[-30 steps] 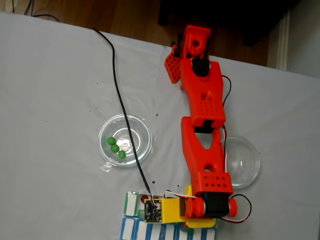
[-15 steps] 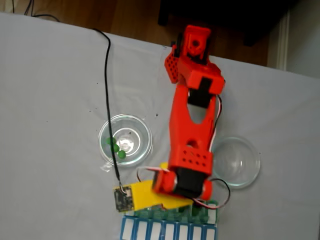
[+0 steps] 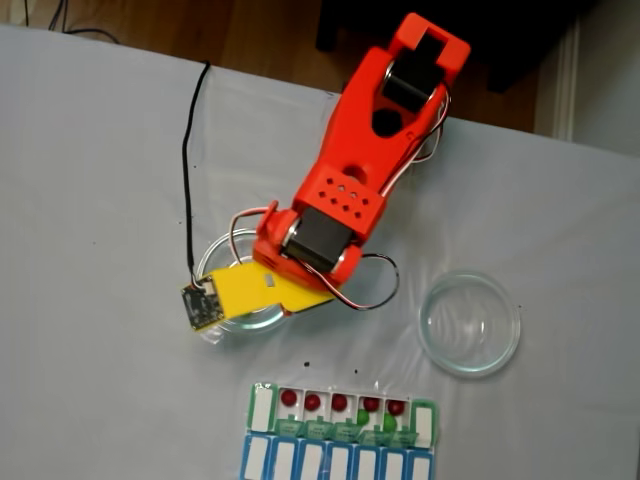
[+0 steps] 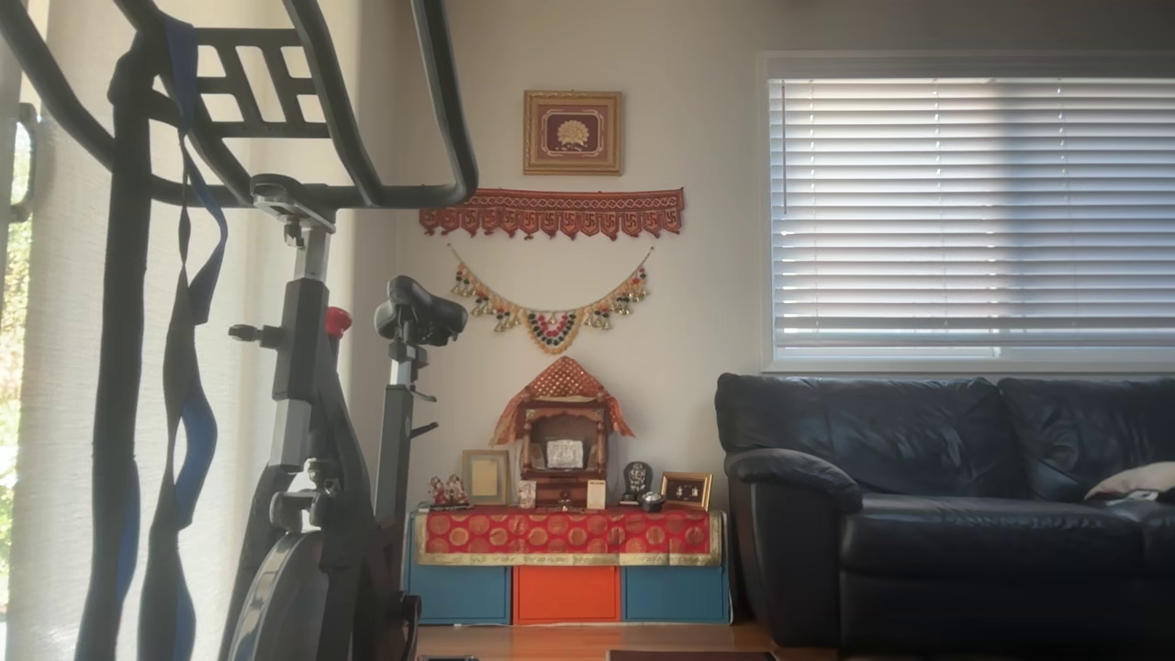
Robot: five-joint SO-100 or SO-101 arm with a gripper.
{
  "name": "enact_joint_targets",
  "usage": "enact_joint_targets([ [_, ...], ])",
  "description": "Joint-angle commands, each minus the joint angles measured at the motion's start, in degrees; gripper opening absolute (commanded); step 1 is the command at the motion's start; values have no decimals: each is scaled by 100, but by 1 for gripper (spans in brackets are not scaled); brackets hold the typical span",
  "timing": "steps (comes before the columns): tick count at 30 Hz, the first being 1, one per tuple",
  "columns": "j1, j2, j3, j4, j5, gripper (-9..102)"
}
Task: Sort medicines into box.
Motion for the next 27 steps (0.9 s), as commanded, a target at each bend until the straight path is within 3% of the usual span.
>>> enact_joint_targets([
  [1, 316, 439, 0, -536, 264, 1],
  [17, 343, -308, 1028, -2646, 1837, 1],
  [27, 466, -817, 721, -2883, 2382, 1],
])
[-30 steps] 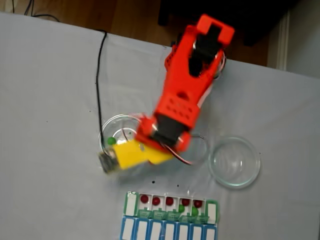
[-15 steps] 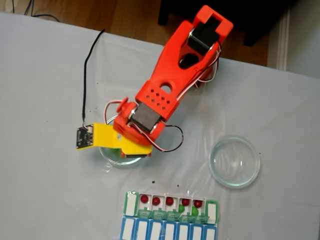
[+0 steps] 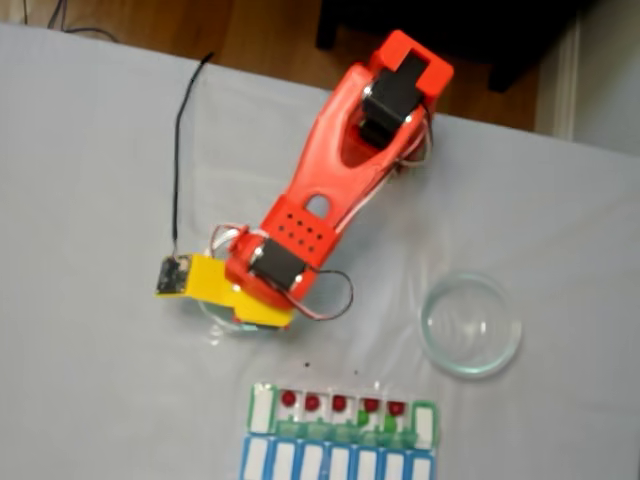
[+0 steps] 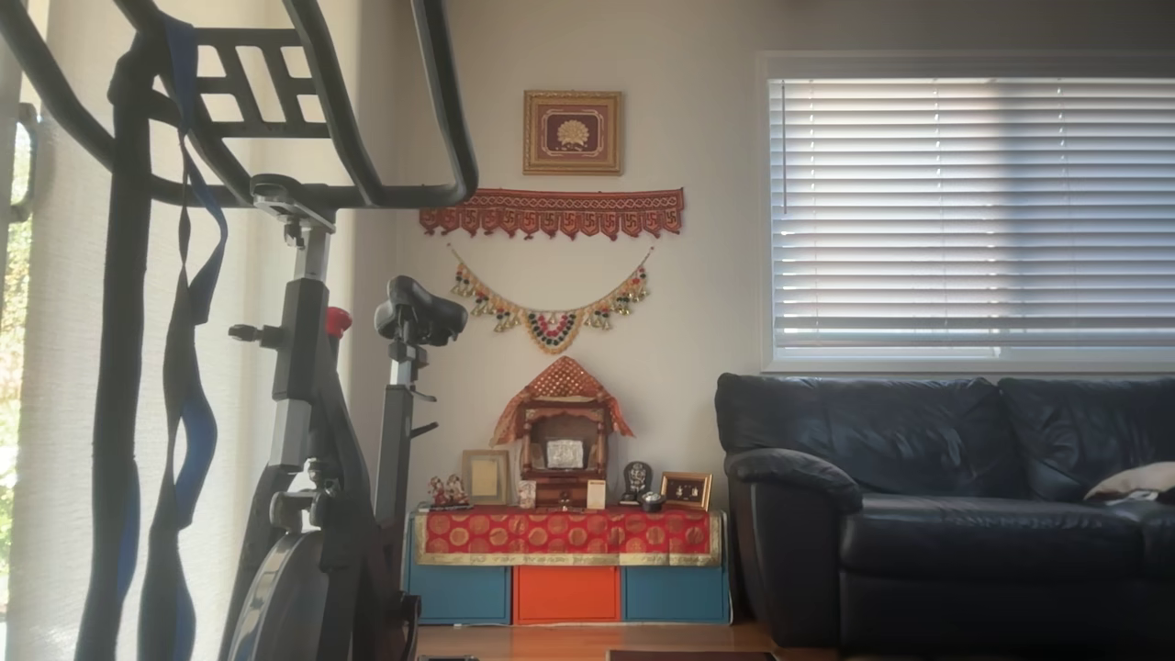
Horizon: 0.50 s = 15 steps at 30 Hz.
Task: Sort medicines into box.
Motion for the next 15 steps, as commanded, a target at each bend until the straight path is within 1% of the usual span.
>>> enact_joint_targets([
  [1, 79, 123, -422, -62, 53, 1],
  [9, 316, 158, -615, 9, -53, 1],
  [15, 466, 141, -668, 79, -123, 4],
])
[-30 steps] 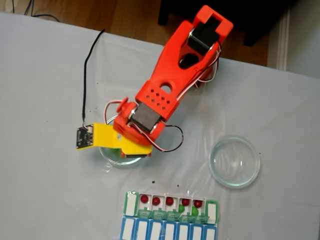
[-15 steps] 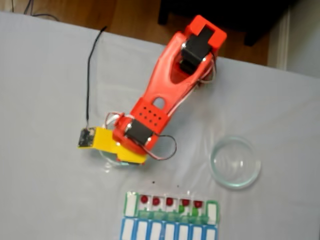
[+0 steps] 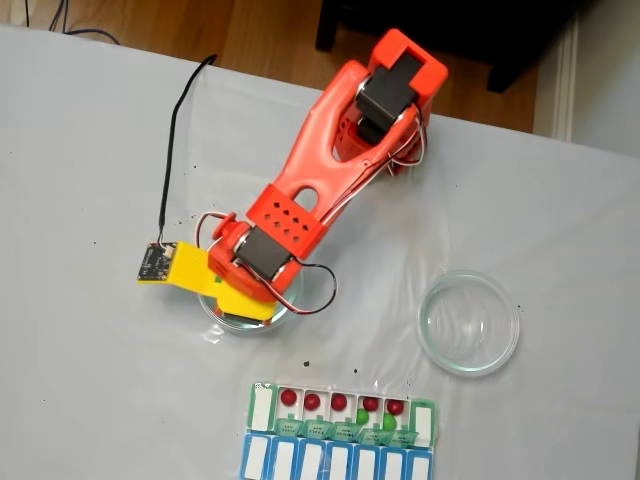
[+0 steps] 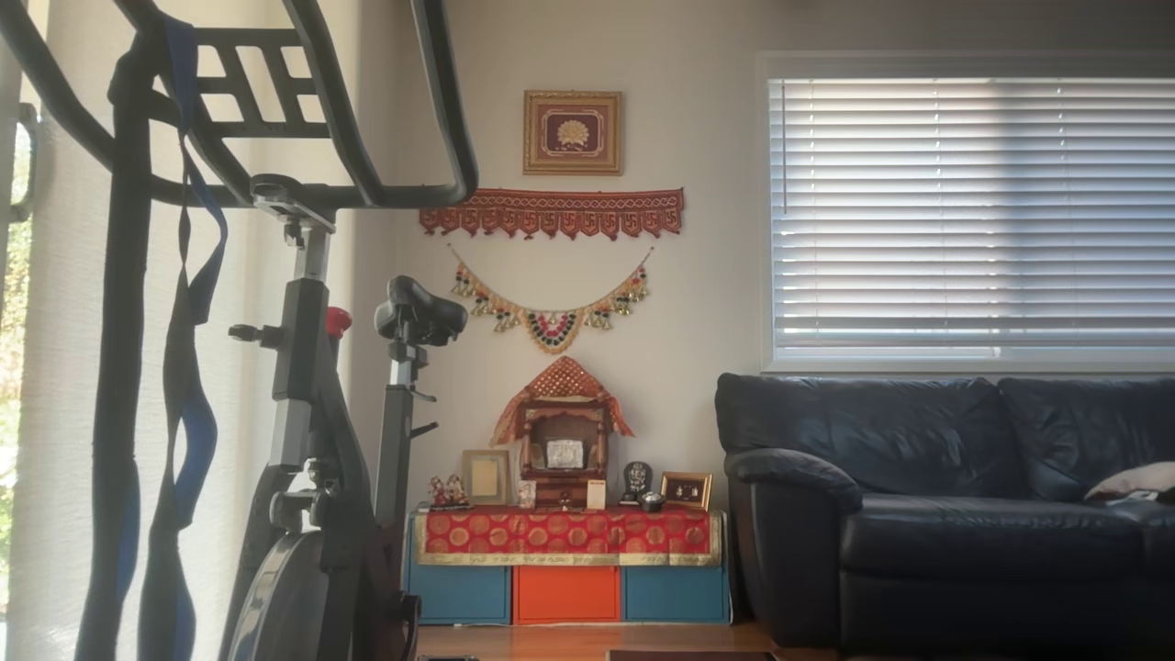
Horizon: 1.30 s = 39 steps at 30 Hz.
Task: Sort medicines into box.
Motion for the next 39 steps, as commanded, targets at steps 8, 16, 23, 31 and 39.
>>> enact_joint_targets([
  [8, 79, 26, -211, -26, -193, 16],
  [16, -9, -9, -70, -176, -167, 16],
  [23, -70, -97, -44, -299, -185, 18],
  [31, -97, -176, -44, -325, -220, 19],
  [39, -97, -141, 9, -343, -299, 19],
])
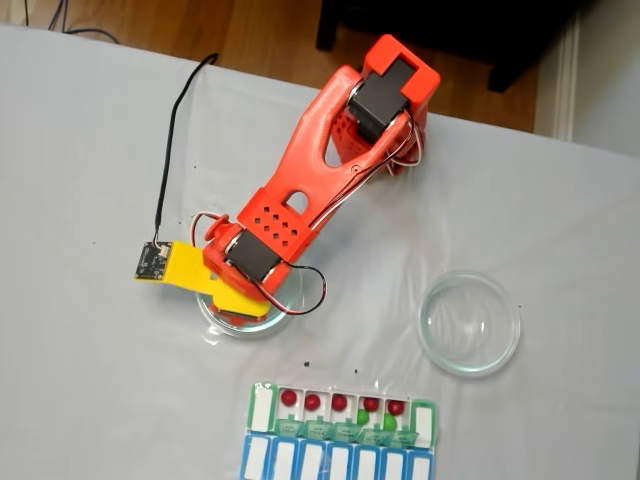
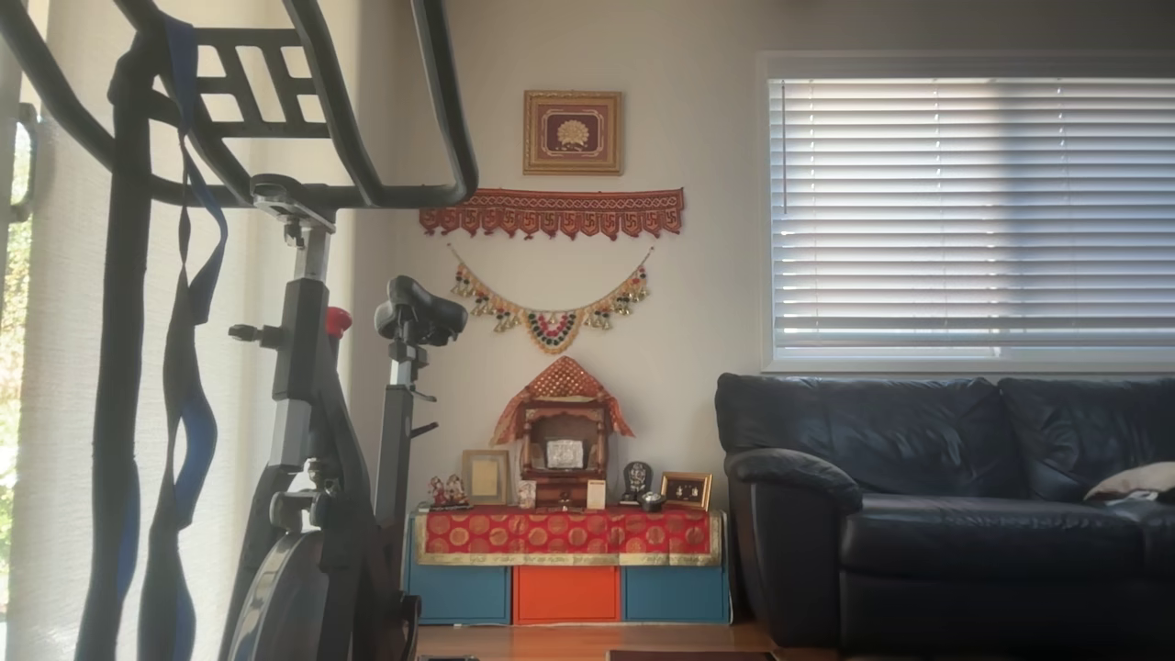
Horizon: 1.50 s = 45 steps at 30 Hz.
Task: Sort medicines into box.
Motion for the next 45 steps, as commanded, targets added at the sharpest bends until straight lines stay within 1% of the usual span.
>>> enact_joint_targets([
  [1, -141, 193, -53, -202, -62, 19],
  [31, -158, 264, 264, -475, -202, 19],
  [45, -105, 158, 299, -501, -659, 21],
])
